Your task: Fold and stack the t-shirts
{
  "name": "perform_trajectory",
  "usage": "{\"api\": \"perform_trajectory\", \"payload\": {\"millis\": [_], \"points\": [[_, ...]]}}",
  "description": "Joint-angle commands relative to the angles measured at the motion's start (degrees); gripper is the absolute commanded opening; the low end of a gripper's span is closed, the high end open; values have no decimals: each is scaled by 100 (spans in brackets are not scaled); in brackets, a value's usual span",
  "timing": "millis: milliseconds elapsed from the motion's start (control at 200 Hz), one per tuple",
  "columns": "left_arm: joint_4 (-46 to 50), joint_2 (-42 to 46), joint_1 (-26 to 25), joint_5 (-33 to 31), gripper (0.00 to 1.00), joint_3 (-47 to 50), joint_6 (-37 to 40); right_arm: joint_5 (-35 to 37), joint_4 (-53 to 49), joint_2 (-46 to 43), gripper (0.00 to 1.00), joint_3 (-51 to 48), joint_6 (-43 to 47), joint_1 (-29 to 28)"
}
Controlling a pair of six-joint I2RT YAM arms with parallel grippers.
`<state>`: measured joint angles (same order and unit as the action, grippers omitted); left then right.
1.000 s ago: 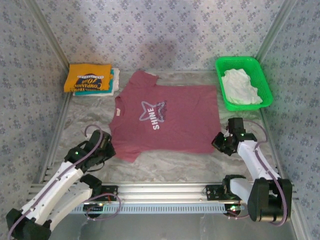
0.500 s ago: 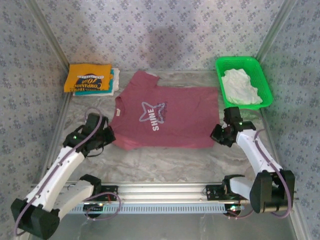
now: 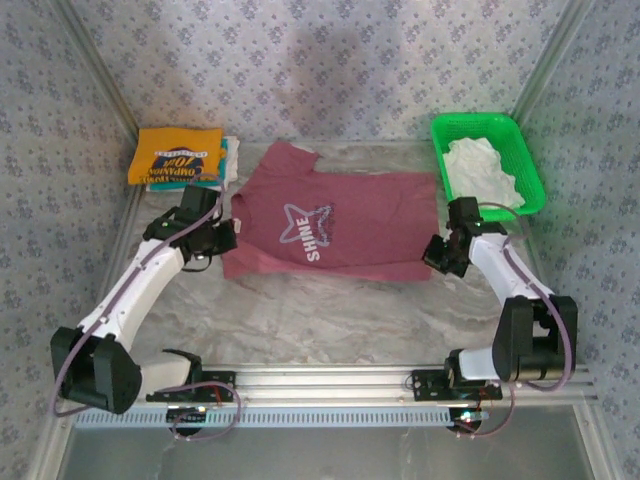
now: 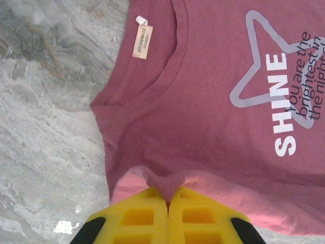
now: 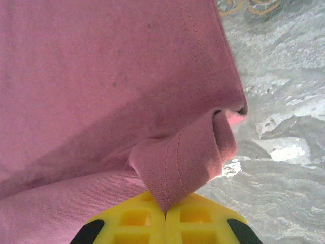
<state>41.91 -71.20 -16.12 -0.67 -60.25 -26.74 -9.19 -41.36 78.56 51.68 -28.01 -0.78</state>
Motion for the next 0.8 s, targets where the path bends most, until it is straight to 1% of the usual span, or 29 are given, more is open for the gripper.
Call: {"api": "perform_trajectory", "payload": {"millis": [0, 420, 765, 795], "points": [[-113, -196, 64, 22, 0, -372, 409, 26, 85, 166, 5, 253, 146, 90], [-72, -1191, 140, 3, 0, -1141, 1024, -49, 137, 764, 7, 685, 299, 130], [-268, -1966, 187, -42, 0, -1723, 1101, 18, 247, 1113, 8, 950, 253, 190], [-439, -2064, 190, -42, 0, -1794, 1101, -1, 267, 1170, 9, 1002, 246, 200]]}}
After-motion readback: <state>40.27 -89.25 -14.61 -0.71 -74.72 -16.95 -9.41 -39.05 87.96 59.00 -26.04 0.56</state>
